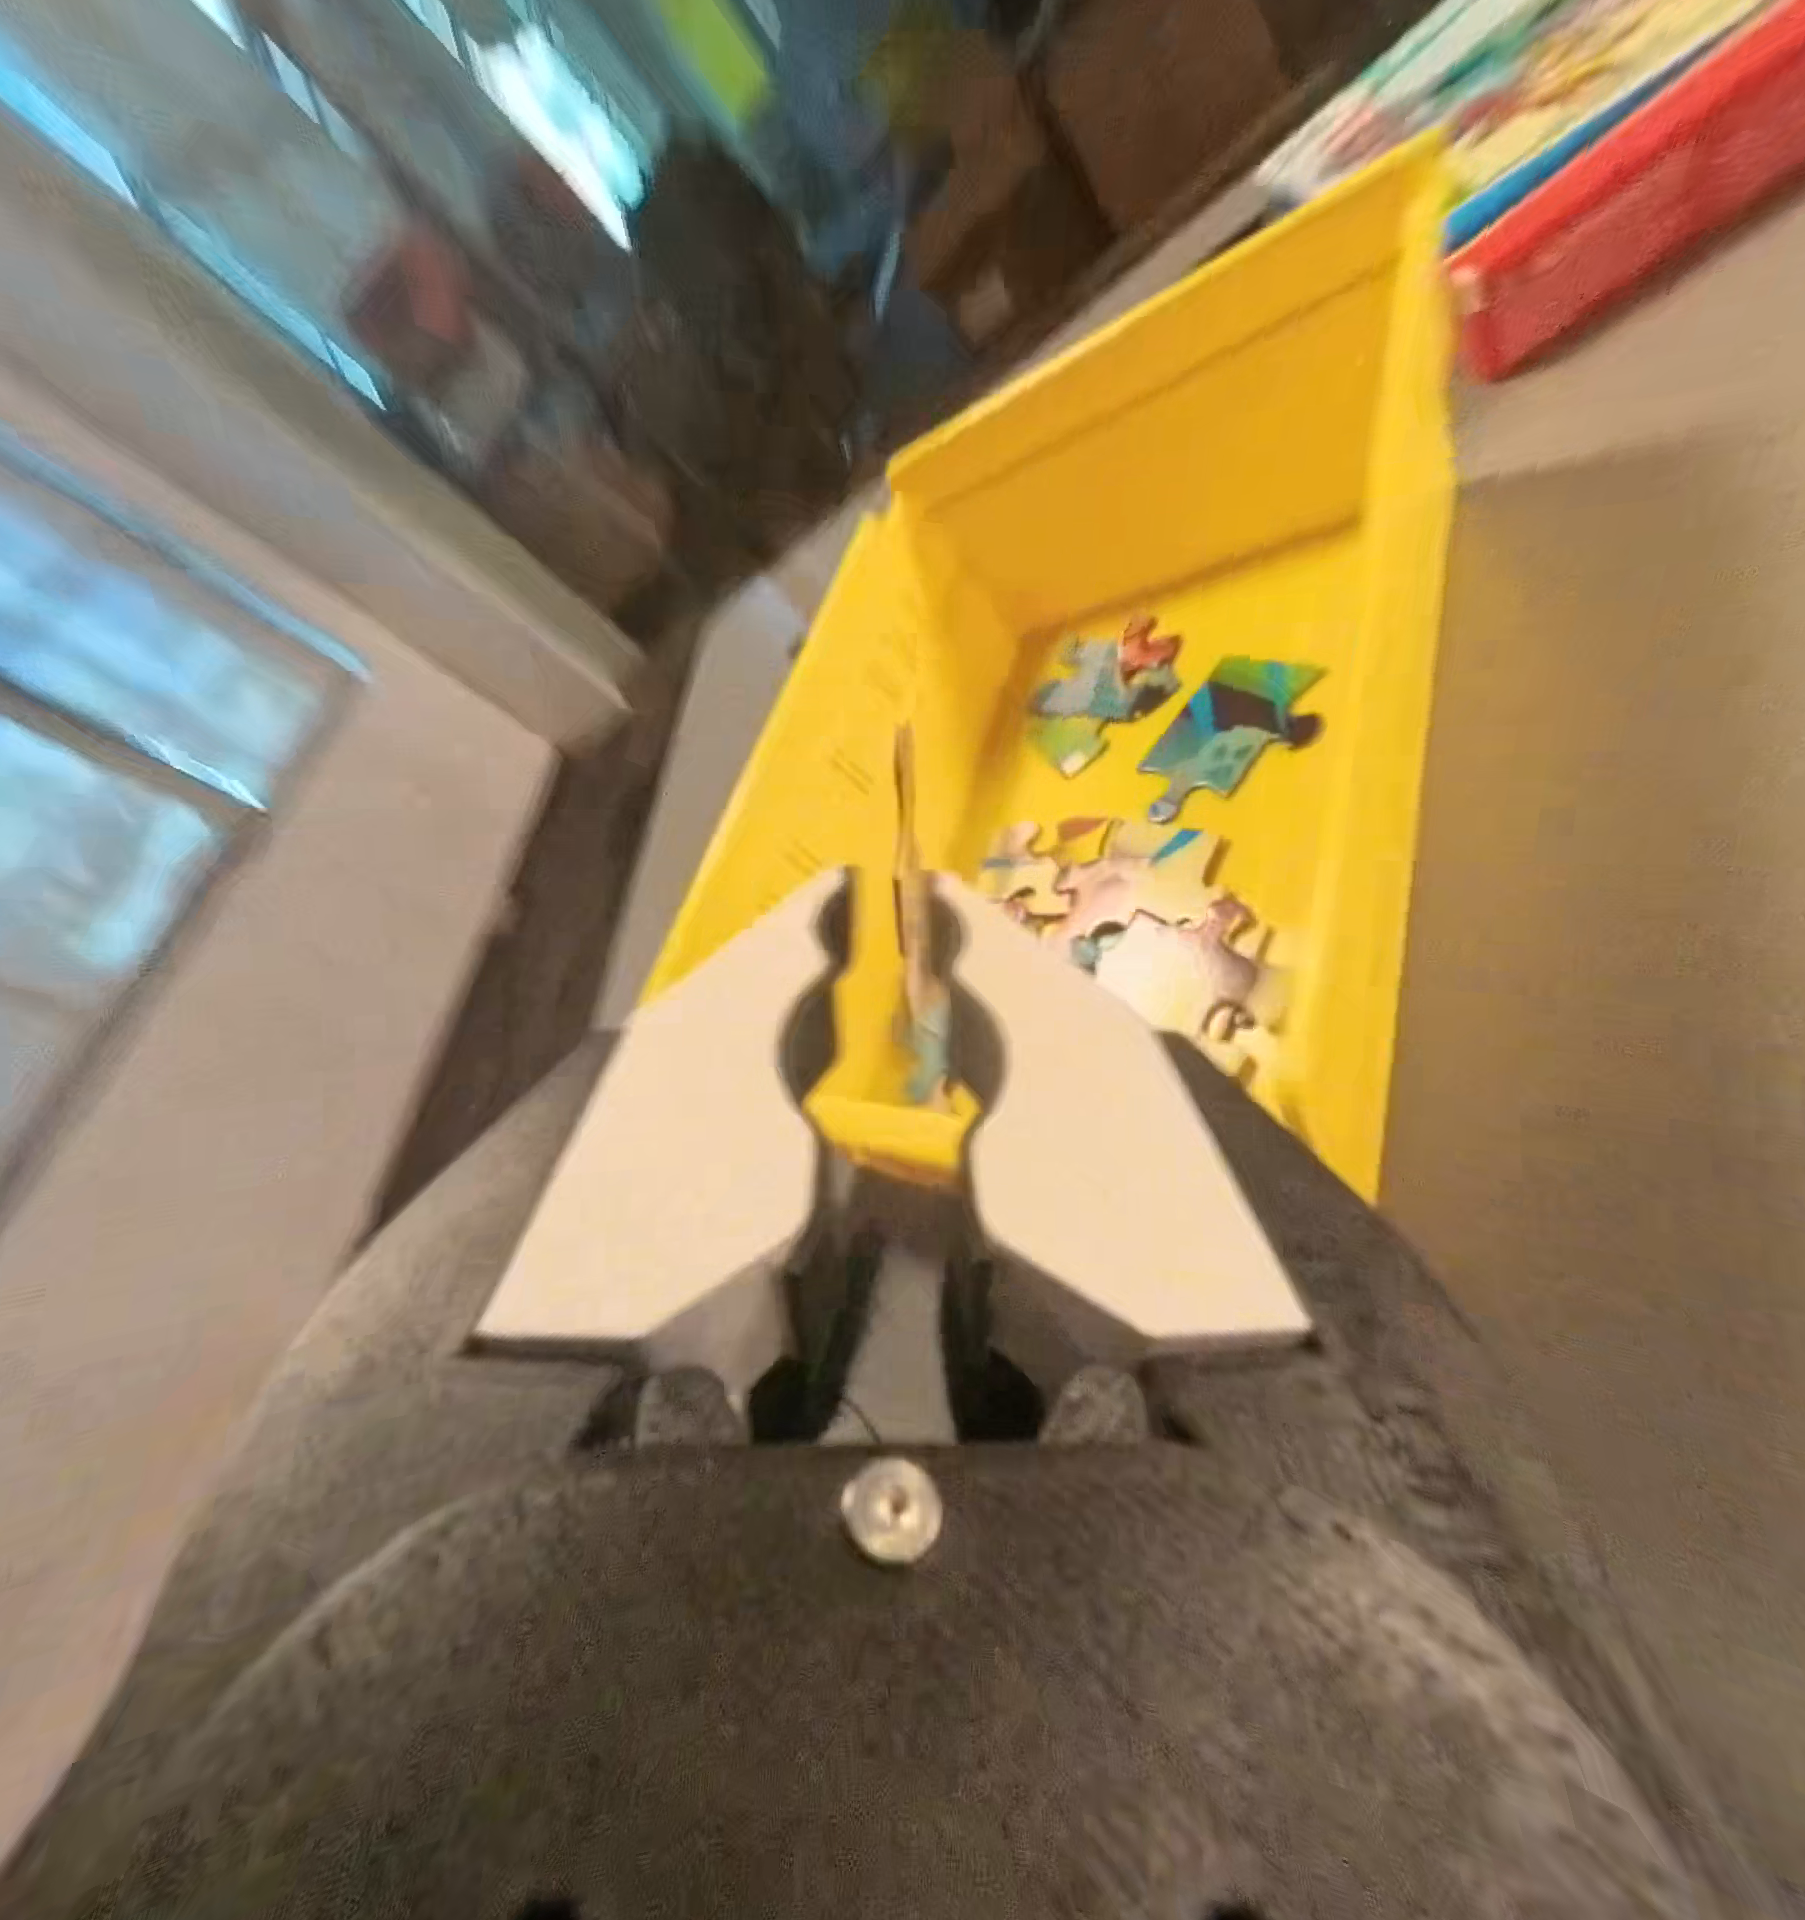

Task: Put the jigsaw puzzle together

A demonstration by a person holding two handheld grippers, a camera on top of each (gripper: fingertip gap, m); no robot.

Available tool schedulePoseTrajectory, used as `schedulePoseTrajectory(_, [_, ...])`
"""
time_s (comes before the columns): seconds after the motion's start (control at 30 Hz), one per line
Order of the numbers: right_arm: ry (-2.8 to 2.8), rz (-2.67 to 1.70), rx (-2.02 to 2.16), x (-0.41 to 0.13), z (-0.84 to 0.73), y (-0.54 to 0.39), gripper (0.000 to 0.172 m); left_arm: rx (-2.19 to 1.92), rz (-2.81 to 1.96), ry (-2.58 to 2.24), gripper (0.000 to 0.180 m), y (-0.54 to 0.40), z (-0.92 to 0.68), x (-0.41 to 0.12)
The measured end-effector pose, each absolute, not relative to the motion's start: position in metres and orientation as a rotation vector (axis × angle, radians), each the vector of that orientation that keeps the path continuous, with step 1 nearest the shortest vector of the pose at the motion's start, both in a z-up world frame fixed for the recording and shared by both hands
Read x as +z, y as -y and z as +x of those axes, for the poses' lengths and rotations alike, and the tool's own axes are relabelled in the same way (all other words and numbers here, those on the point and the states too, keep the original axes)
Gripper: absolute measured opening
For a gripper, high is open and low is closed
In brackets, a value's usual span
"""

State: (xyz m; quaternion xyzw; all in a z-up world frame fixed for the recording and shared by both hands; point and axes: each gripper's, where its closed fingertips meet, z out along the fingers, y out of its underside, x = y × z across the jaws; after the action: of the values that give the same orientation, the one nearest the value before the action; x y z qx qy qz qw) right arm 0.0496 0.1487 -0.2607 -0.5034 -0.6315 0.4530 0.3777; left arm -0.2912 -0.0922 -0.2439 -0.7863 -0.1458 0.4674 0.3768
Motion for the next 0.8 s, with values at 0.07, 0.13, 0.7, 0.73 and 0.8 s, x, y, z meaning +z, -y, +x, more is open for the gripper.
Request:
schedulePoseTrajectory(0.07, [1.606,-1.348,1.016,-0.274,0.071,-0.176,0.016,1.100,-2.083,0.517,0.064,0.087,-0.316,-0.256])
schedulePoseTrajectory(0.13, [1.608,-1.453,0.883,-0.294,0.094,-0.202,0.023,1.050,-2.064,0.586,0.081,0.081,-0.320,-0.253])
schedulePoseTrajectory(0.7, [1.845,-1.813,0.934,-0.382,0.132,-0.175,0.010,0.236,-1.919,-0.939,0.089,-0.102,0.114,-0.350])
schedulePoseTrajectory(0.73, [1.869,-1.802,0.934,-0.382,0.133,-0.169,0.008,0.233,-1.947,-0.989,0.090,-0.102,0.119,-0.363])
schedulePoseTrajectory(0.8, [1.916,-1.791,0.974,-0.382,0.136,-0.153,0.006,0.258,-1.992,-1.076,0.091,-0.101,0.124,-0.385])
